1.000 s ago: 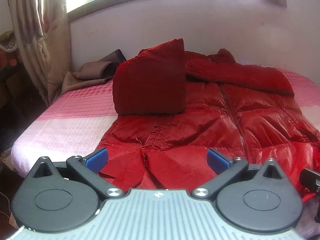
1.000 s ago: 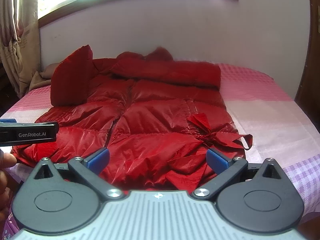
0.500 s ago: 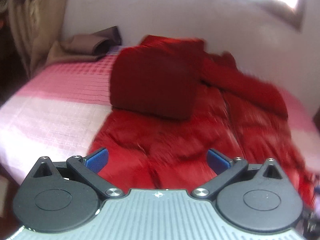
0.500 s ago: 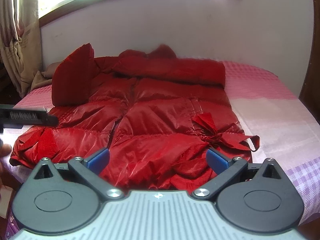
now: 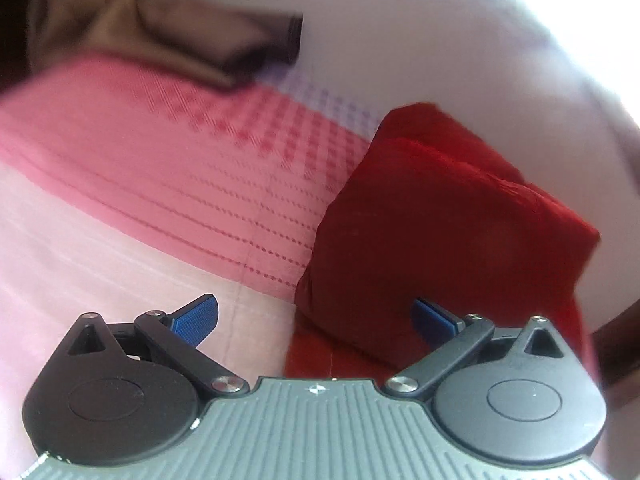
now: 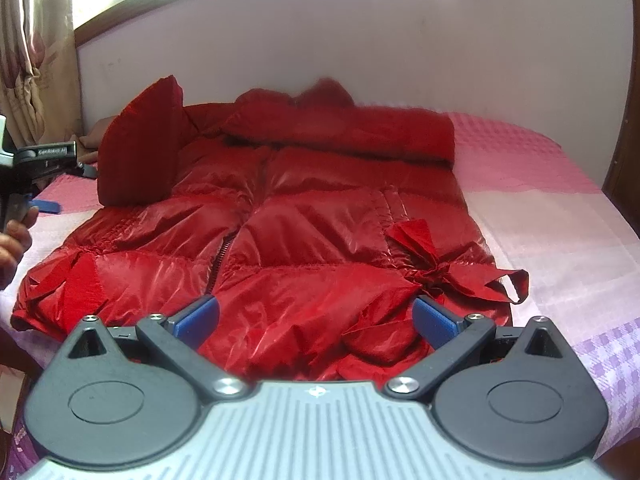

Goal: Fold large clothes

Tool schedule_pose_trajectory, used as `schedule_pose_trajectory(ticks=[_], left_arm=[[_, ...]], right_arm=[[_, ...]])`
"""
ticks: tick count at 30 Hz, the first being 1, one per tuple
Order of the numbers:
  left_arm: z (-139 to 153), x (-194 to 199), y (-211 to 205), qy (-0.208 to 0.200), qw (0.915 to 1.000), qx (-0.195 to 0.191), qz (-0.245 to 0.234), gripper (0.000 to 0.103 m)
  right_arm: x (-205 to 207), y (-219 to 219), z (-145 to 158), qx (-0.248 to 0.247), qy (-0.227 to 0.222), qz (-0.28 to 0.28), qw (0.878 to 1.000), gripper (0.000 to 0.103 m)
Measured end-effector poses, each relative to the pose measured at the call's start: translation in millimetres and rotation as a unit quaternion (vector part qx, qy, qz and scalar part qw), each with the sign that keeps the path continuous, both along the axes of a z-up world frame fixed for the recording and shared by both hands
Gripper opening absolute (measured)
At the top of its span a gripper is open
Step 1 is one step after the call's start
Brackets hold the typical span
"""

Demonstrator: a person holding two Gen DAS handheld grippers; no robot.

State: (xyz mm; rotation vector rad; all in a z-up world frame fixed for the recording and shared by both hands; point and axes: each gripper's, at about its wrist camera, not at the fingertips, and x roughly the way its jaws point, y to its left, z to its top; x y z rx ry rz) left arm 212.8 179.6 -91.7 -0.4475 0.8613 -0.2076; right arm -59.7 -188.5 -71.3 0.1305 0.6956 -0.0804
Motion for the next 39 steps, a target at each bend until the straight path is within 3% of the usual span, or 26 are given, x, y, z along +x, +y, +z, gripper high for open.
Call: schedule_pose_trajectory(ticks=[1,3,5,6,7,10,15,20,23,26,27,28,30,32,35,37,39], left_arm=[[-7,8,0,0.016,0.9999,-0.004,0.004,0.101],[-10,11,-4,0.003,1.0000,0.004,0.008,0.099],[-7,14,-11,-0.015,0.9998,0.008,-0.012,0.062],[-6,16,-12,-0.011,0.9997,0.005,-0.020,0.024],[-2,16,-15,-0.006,0.9998,0.014,-0.012,0.017],[17,4,-14,-0.039,0.9973,0.054,0.030,0.009],[60,-32,27,-0.082,0.9866,0.074,0.120,0.008],[90,-57,91,-0.093,0.9532,0.140,0.251,0.008],[94,-62,119,-0.077,0.9254,0.204,0.310,0.008],[92,-71,136,-0.073,0.9123,0.209,0.344,0.015],[93,-76,137,-0.073,0.9112,0.207,0.349,0.029],[93,-80,135,-0.076,0.9123,0.200,0.349,0.047],[93,-85,125,-0.082,0.9155,0.188,0.346,0.073],[90,-96,99,-0.098,0.9245,0.177,0.323,0.078],[76,-98,49,-0.108,0.9474,0.176,0.245,0.088],[68,-105,19,-0.108,0.9657,0.141,0.189,0.095],[57,-107,-7,-0.113,0.9764,0.115,0.144,0.098]], right_arm=[[1,0,-1,-0.001,0.003,-0.001,1.000,0.103],[4,0,-3,-0.002,0.008,-0.003,1.000,0.103],[5,0,-3,-0.006,0.011,-0.003,1.000,0.103],[5,1,-3,-0.008,0.012,-0.003,1.000,0.103],[5,1,-3,-0.010,0.013,-0.004,1.000,0.103],[7,1,-3,-0.012,0.013,-0.004,1.000,0.103],[6,-1,3,-0.016,0.003,-0.005,1.000,0.103],[10,-11,11,-0.016,-0.007,-0.012,1.000,0.103],[16,-15,19,-0.013,-0.020,-0.011,1.000,0.103],[28,-16,32,-0.012,-0.035,0.002,0.999,0.103],[33,-15,36,-0.012,-0.041,0.007,0.999,0.103],[40,-14,40,-0.012,-0.047,0.014,0.999,0.103],[58,-12,49,-0.021,-0.061,0.029,0.998,0.103],[82,-6,55,-0.038,-0.081,0.050,0.995,0.103],[129,7,54,-0.070,-0.098,0.078,0.990,0.103],[163,17,46,-0.087,-0.098,0.089,0.987,0.103],[200,30,31,-0.115,-0.089,0.088,0.985,0.103]])
